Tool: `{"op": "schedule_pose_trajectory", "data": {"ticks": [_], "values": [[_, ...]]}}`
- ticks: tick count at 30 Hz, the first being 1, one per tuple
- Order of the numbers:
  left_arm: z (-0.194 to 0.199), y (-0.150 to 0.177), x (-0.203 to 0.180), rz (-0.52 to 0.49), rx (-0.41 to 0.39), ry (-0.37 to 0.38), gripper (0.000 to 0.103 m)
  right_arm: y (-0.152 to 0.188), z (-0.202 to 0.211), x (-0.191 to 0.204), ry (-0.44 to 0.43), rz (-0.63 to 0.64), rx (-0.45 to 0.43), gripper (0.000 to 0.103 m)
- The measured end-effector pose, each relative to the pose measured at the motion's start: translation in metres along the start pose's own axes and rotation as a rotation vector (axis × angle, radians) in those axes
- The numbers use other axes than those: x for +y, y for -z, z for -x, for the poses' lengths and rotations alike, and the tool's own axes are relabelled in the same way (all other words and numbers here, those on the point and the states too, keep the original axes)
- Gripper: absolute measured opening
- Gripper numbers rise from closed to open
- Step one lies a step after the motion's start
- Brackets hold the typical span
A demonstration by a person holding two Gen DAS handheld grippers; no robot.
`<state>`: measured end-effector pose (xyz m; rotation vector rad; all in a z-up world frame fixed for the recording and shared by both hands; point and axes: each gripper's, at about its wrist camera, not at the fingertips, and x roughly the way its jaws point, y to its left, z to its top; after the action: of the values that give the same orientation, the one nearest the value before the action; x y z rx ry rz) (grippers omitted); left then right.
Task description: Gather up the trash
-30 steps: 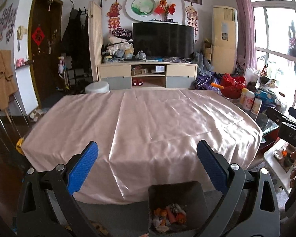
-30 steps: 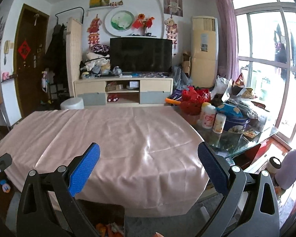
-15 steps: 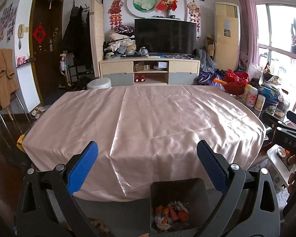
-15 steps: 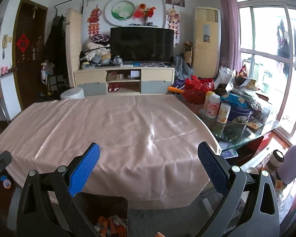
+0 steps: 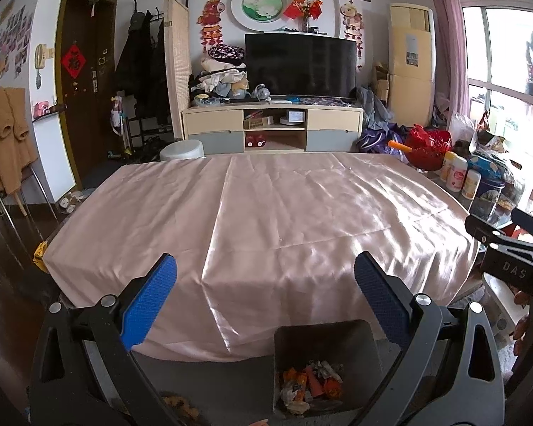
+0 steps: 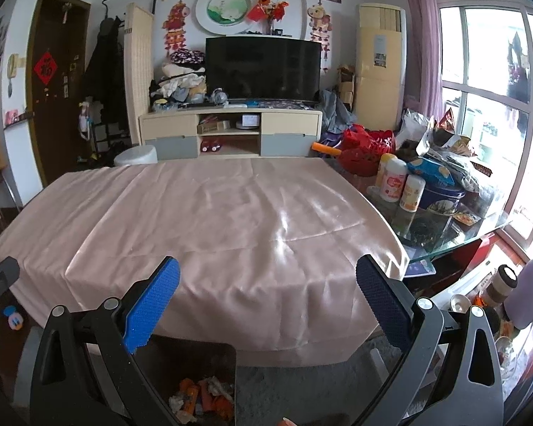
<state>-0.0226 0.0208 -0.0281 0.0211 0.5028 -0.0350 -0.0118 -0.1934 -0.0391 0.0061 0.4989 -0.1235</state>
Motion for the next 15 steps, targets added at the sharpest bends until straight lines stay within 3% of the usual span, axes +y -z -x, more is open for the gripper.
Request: {"op": "schedule_pose_trajectory", "data": {"ticks": [15], "values": [[0.0009,0.0001,-0.0008,0.003,0.000,0.003,0.095,0.0019,-0.0010,-0.0031,0.003,-0.006,-0.004,0.100]]}}
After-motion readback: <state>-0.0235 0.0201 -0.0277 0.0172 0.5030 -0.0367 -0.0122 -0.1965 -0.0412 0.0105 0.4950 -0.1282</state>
